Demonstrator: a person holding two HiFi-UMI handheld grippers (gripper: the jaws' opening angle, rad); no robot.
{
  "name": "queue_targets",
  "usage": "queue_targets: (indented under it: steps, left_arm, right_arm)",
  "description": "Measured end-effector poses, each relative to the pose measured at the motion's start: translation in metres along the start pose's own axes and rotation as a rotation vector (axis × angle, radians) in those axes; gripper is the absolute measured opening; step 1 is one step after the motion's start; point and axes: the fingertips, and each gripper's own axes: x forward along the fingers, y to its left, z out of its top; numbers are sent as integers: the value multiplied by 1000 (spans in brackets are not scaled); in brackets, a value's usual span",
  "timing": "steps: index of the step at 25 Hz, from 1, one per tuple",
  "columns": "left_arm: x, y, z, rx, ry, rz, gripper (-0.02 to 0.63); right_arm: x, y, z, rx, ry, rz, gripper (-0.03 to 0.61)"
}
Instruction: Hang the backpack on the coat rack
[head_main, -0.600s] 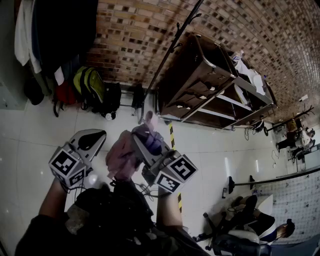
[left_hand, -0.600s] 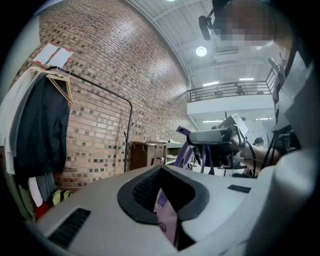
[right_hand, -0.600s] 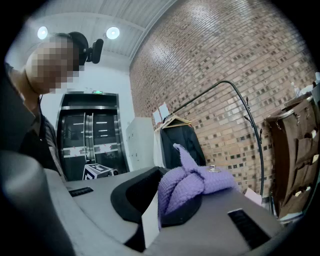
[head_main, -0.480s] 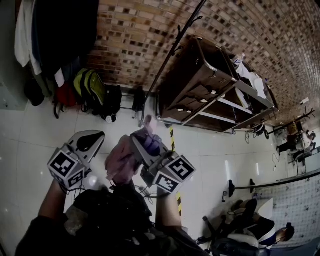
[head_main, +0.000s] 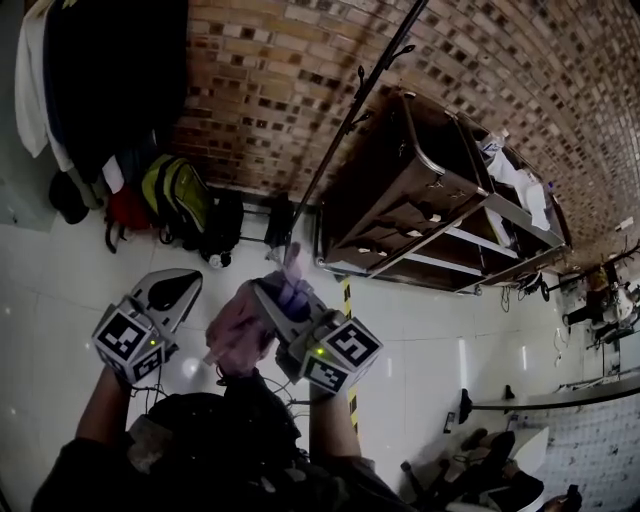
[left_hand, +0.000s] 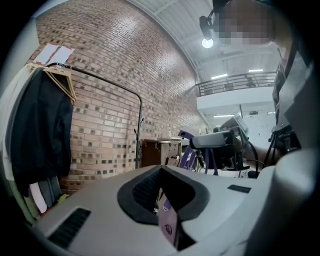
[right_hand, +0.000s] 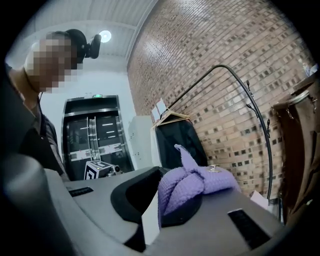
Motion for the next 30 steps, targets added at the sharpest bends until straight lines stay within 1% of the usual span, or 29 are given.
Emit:
queue_targets:
  steps: [4, 7, 9, 11, 15, 18, 21, 23, 25, 30]
  left_arm:
    - [52, 26, 14, 0, -15, 76, 34]
    - [84, 39, 29, -21, -30, 117, 34]
    - [102, 45, 38, -25, -27, 135, 34]
    - [122, 52, 46, -20, -50, 153, 34]
    - [152, 60, 52, -20, -40, 182, 34]
    - [170, 71, 63, -8, -78, 198, 34]
    - [188, 84, 72, 8, -106, 203, 34]
    - [201, 92, 73, -3, -87, 195, 35]
    - [215, 100, 74, -6, -77, 180, 34]
    - [259, 126, 75, 4, -92, 129, 34]
  right_arm:
    - [6, -54, 17, -5, 17, 39, 9]
    - [6, -91, 27, -11, 40, 71, 9]
    - [5, -111, 37, -19, 51, 86, 9]
    - [6, -129, 45, -24, 57, 104, 9]
    - [12, -164, 56, -36, 69, 135, 9]
    - [16, -190, 61, -47, 87, 127, 9]
    - [21, -209, 65, -46, 96, 120, 9]
    - [26, -220, 67, -42, 98, 114, 9]
    - [30, -234, 69, -36, 92, 107, 8]
    - [49, -272, 74, -27, 85, 91, 9]
